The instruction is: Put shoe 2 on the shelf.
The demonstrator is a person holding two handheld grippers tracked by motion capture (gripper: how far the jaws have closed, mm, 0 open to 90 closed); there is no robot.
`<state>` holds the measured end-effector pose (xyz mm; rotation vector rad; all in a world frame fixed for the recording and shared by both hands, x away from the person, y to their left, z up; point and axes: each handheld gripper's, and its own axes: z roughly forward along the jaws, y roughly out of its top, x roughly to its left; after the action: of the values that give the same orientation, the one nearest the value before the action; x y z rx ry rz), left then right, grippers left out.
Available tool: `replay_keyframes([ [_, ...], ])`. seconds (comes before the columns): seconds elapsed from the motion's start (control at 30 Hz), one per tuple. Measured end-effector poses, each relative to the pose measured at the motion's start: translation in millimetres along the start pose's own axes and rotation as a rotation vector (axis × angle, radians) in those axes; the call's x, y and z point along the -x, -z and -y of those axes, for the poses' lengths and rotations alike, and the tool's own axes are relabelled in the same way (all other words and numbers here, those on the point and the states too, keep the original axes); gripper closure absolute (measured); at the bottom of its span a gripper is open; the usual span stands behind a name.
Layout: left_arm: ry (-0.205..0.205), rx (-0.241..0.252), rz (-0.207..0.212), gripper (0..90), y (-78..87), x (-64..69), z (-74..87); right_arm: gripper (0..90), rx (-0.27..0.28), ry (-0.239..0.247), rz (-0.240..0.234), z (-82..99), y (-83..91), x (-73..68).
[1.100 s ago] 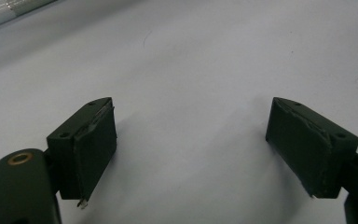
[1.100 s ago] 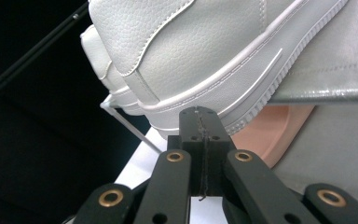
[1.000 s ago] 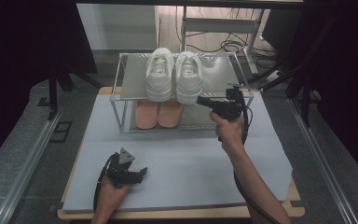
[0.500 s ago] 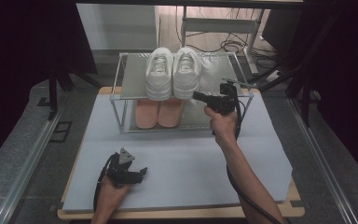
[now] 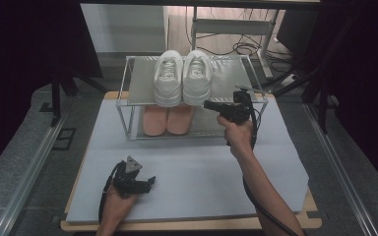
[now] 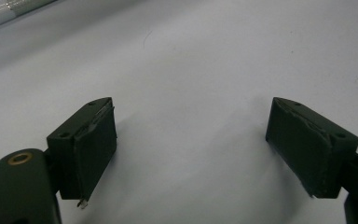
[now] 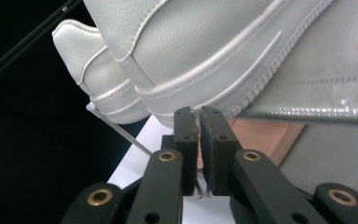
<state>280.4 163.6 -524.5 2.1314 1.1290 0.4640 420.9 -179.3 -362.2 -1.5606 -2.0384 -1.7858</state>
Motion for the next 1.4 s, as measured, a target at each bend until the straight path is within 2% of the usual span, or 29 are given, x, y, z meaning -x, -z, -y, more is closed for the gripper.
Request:
replay_keyframes([
  [0.27,-0.001,-0.002,-0.001,16.3,0.0,-0.3,-0.1,67.1,-0.022,0.053,0.02,7.7,10.0,3.2],
  [0.6,0.001,0.0,0.0,16.3,-0.1,-0.1,0.0,48.0,-0.033,0.163,0.054,17.5,21.7,1.6],
  [0.9,0.0,-0.001,-0.001,16.3,0.1,0.1,-0.1,41.1,-0.062,0.26,0.078,33.0,33.9,5.3],
  [1.07,-0.003,-0.003,-0.001,16.3,0.3,0.0,-0.1,38.2,-0.083,0.299,0.107,46.8,40.1,10.2],
  [1.27,-0.009,0.004,-0.012,16.2,0.4,1.5,0.2,32.3,-0.118,0.375,0.148,64.1,45.7,15.3],
  [1.4,-0.012,0.004,-0.013,16.3,0.4,1.7,0.2,28.2,-0.129,0.402,0.17,76.3,48.3,20.6],
])
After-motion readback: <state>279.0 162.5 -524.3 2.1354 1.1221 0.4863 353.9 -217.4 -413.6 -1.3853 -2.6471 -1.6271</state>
